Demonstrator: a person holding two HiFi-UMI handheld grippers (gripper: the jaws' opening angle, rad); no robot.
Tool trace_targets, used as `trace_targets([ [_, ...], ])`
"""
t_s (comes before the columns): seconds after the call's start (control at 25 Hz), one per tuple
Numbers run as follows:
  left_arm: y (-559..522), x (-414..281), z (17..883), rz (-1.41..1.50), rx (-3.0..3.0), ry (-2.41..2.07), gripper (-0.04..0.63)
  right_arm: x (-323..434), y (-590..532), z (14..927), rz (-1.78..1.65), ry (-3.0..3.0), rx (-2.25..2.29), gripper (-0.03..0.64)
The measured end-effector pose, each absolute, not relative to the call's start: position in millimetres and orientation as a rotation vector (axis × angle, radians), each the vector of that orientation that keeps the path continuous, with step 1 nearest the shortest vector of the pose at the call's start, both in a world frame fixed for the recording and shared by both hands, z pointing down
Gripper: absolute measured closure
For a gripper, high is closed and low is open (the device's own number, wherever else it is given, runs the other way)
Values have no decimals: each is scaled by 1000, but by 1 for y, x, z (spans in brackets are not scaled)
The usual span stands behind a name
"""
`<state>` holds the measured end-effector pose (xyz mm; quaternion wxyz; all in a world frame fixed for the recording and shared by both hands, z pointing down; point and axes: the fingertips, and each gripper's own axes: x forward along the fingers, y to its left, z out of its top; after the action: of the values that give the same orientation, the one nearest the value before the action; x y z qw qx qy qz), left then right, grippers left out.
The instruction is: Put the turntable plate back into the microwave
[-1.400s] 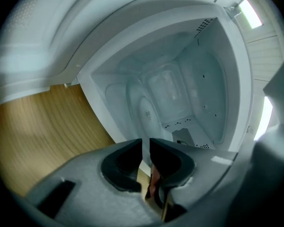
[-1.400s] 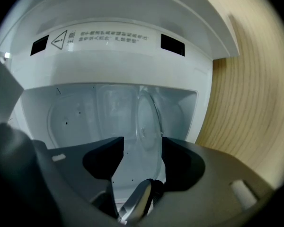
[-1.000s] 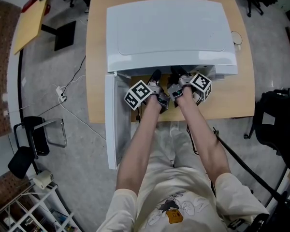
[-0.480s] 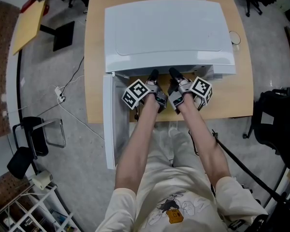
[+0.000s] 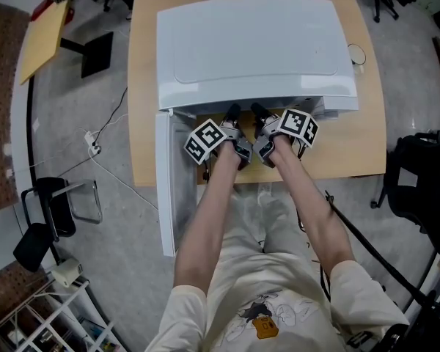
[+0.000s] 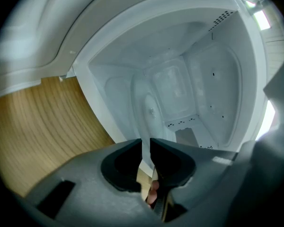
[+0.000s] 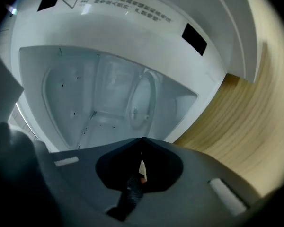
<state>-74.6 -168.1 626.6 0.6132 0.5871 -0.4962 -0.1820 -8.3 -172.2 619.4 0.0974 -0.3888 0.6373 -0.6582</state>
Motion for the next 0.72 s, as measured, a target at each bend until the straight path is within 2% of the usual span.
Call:
trace_targets([
  [0.12, -166, -75, 626, -397, 1378, -1146, 515, -10, -173, 625, -1954, 1904, -1151, 615],
  [0.72, -145, -73, 606, -312, 1469, -1192, 534, -11, -176, 604, -1900, 1955, -1138, 615],
])
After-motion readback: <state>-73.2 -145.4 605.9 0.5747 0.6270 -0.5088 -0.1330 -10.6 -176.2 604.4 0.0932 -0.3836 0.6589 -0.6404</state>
